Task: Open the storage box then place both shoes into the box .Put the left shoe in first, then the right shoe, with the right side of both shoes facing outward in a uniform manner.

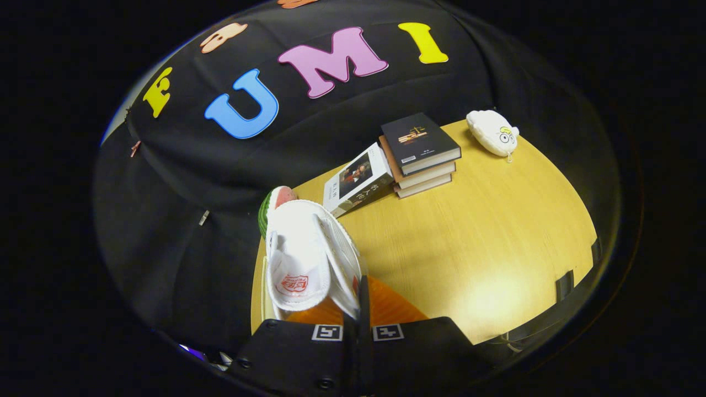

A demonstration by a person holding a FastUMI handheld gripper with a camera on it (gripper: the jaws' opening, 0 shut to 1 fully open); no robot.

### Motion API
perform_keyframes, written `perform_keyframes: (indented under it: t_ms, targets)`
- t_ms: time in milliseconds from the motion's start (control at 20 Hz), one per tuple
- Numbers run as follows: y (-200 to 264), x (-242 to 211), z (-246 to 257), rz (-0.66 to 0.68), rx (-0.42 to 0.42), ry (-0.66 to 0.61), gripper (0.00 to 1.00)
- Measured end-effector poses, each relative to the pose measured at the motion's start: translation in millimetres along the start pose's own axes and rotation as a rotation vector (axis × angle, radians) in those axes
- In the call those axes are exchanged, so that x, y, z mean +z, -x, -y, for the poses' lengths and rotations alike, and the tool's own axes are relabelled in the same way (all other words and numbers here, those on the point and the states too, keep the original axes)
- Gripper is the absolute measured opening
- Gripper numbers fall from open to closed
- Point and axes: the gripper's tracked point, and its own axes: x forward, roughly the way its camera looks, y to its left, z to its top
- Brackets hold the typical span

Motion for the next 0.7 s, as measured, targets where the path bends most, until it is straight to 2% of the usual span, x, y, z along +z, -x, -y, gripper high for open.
perform_keyframes:
  t_ms: [350,600,650,700]
  targets:
    - [-51,-51,-38,-0.112,-0.125,-0.01,0.05]
    - [-83,-71,-43,-0.136,-0.164,0.039,0.05]
    - [-87,-77,-46,-0.144,-0.149,0.044,0.09]
    - [-87,-82,-51,-0.159,-0.123,0.042,0.18]
